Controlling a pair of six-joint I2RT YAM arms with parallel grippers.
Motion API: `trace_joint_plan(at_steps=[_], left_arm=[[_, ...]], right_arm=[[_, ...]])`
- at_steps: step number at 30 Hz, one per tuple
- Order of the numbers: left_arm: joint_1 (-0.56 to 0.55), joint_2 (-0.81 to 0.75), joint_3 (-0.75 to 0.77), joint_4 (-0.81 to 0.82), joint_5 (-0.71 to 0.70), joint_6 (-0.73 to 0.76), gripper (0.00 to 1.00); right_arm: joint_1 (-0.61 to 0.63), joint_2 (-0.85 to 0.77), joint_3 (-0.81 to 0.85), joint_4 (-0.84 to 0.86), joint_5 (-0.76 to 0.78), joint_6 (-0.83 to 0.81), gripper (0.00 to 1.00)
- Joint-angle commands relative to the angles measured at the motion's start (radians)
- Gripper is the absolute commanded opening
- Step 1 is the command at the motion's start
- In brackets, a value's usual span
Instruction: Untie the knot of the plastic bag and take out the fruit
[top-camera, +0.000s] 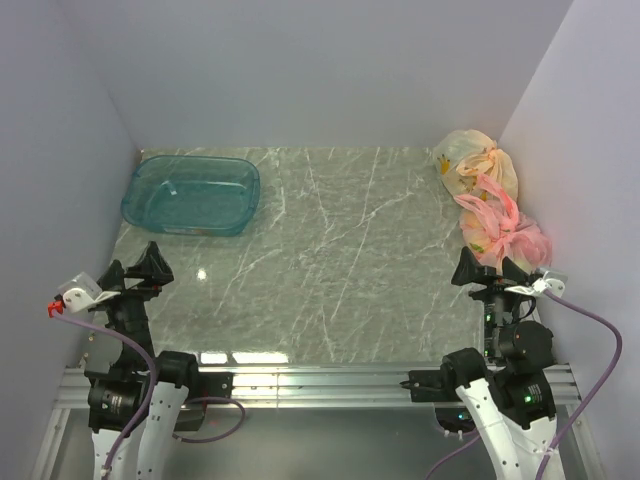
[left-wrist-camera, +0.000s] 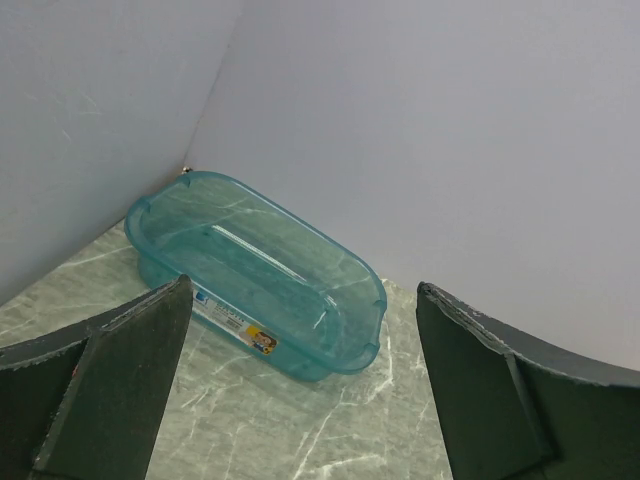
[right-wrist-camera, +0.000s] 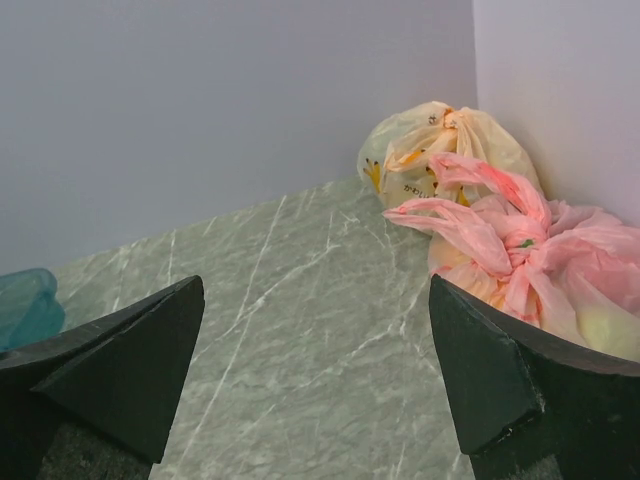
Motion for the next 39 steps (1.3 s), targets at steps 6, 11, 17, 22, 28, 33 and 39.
trace_joint_plan(at_steps=[6,11,17,22,28,33,39], left_arm=[[0.006,-0.012,0.017,-0.031,-0.005,-0.029,0.99],[0.005,0.109,0.060,-0.082,0.073,-0.066,0.99],[0.003,0.261,0.066,-0.105,0.202,-0.064,0.99],[-0.005,0.364,0.070,-0.115,0.258,-0.046,0.99],[-0.046,0.356,0.058,-0.100,0.273,-0.040,0.99],[-0.078,0.338,0.052,-0.100,0.242,-0.027,0.99],[-0.097,0.325,0.046,-0.086,0.242,-0.024,0.99]], right_arm=[[-0.001,0.100,0.112,-0.053,0.023,0.110,1.00],[0.001,0.344,0.201,-0.106,0.049,0.221,1.00],[-0.006,0.666,0.377,-0.233,0.213,0.391,1.00],[-0.129,0.870,0.470,-0.302,0.249,0.520,1.00],[-0.274,1.074,0.487,-0.241,0.247,0.666,1.00],[-0.424,1.187,0.488,-0.143,0.255,0.754,0.99],[-0.533,1.291,0.435,0.015,0.218,0.804,0.99]])
